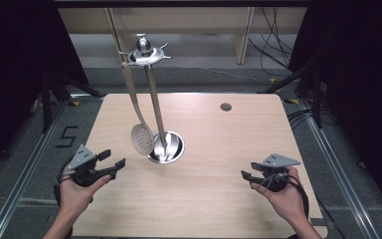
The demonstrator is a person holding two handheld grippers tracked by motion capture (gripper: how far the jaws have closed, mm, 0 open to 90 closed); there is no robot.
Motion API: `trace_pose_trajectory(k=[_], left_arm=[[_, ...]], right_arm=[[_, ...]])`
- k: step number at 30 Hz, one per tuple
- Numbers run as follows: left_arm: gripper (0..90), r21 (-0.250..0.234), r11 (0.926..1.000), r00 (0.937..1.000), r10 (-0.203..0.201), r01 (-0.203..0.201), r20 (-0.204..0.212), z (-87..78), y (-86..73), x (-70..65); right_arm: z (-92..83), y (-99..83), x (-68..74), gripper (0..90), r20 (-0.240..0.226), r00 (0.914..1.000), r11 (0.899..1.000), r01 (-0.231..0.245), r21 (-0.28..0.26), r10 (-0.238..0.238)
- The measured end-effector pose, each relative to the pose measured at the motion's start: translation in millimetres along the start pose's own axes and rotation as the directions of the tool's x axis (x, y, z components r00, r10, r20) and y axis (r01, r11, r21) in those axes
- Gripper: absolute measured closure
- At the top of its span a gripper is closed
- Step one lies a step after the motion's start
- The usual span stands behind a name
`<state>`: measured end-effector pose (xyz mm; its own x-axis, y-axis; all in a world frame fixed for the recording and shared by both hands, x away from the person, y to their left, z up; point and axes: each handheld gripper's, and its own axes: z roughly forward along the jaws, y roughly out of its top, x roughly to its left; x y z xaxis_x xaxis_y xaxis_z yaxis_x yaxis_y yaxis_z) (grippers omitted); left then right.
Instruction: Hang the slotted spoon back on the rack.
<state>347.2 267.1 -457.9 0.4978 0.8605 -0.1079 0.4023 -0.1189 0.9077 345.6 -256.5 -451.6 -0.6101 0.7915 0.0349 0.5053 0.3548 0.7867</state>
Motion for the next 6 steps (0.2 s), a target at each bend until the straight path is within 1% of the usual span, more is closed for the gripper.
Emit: trace_pose_trajectory(k=[1,2,3,5,6], left_arm=[[30.9,0.007,1.0,1.0,0.002,-0.002,0.008,1.3,-3.6,0.0],[30.9,0.022,0.9998,1.0,0.001,-0.001,0.007,2.4,-6.3,-0.7],[30.9,0.038,0.9992,1.0,0.009,-0.009,0.004,3.3,-8.1,-0.7],[30.9,0.05,0.9987,0.9999,0.013,-0.013,0.0,5.6,-9.8,-0.7],[31.0,0.051,0.9987,0.9999,0.009,-0.009,-0.006,6.7,-10.4,-1.0]], right_arm=[[-0.6,0.1,-0.5,49.4,0.013,0.9999,1.0,0.008,-0.004,-0.008],[-0.6,0.0,-0.6,49.4,0.015,0.9999,1.0,0.007,-0.005,-0.007],[-0.4,0.0,-0.7,49.3,0.013,0.9999,1.0,0.007,-0.006,-0.007],[-0.7,0.2,-0.8,49.4,0.009,0.9999,1.0,0.01,0.003,-0.01],[-0.8,0.3,-0.8,49.3,0.01,0.9999,1.0,0.012,0.003,-0.012]])
